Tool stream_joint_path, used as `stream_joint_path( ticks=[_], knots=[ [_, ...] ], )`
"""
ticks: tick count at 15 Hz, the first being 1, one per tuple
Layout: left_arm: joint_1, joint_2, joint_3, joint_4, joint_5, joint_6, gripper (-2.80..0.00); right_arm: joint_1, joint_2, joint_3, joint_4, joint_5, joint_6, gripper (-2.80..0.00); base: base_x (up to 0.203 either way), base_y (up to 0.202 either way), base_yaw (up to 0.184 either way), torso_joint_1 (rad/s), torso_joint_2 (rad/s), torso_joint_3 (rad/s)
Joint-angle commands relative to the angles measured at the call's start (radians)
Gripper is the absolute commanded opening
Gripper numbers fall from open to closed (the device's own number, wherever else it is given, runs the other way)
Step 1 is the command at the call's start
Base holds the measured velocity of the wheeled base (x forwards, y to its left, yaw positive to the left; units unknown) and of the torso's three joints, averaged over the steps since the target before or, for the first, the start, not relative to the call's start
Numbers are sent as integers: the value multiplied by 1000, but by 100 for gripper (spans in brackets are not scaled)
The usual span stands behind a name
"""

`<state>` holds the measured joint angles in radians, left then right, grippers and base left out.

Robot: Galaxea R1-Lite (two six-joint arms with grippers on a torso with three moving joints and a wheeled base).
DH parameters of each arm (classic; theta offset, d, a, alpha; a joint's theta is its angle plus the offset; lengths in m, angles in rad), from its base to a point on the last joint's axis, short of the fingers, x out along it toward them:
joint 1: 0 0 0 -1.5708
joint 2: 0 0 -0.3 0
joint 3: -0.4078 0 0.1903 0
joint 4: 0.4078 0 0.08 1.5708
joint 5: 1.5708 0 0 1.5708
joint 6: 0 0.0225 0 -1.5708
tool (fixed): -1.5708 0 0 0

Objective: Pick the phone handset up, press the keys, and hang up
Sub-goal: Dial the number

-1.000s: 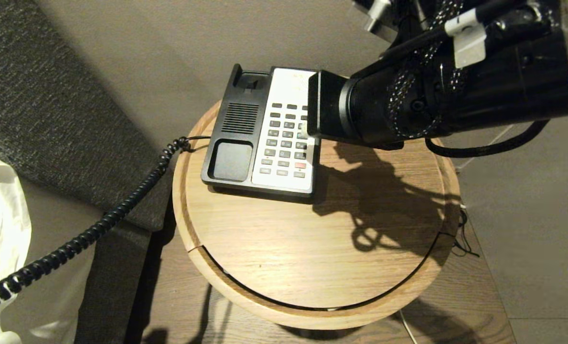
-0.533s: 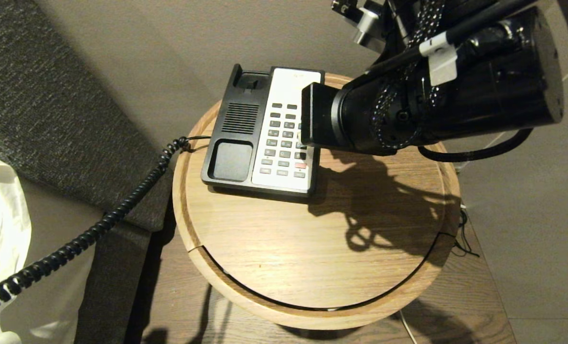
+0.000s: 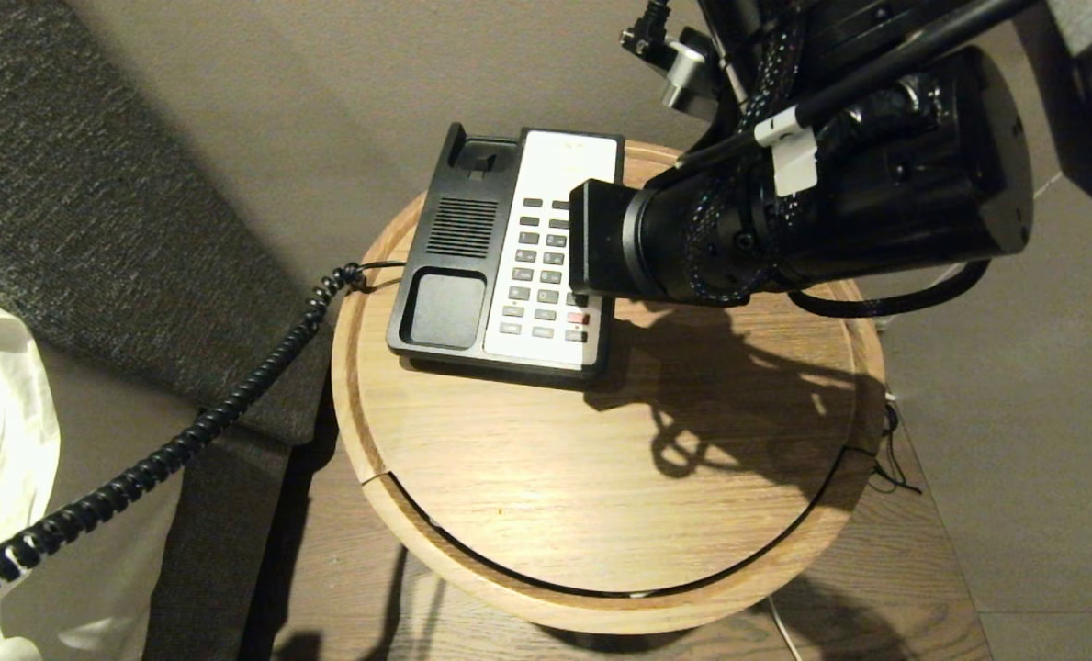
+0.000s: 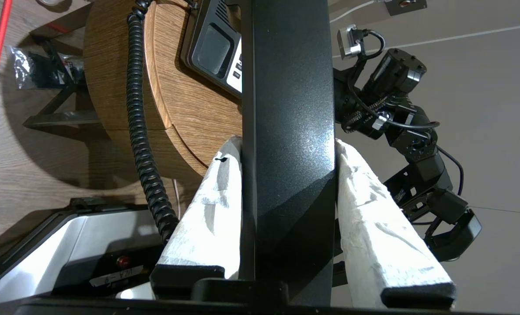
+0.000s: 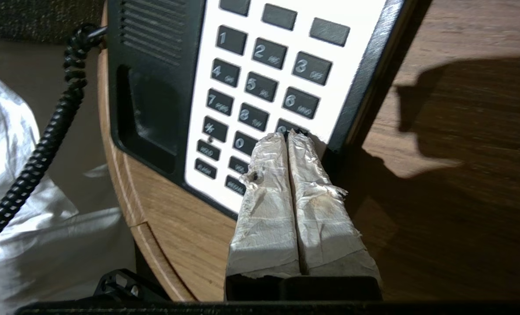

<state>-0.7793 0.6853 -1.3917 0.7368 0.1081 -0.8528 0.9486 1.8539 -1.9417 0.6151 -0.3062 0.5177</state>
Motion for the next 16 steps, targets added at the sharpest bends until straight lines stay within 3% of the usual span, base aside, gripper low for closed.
stream_joint_path(
  ticks=[1, 16],
  knots=[
    [0, 2, 0, 4, 1, -5, -280, -7, 5, 0, 2, -4, 1, -280, 0, 0, 0, 0, 0, 0],
    [0, -17, 14, 6, -1, -6, -280, -13, 16, 1, -4, -17, -28, -280, 0, 0, 0, 0, 0, 0]
  ],
)
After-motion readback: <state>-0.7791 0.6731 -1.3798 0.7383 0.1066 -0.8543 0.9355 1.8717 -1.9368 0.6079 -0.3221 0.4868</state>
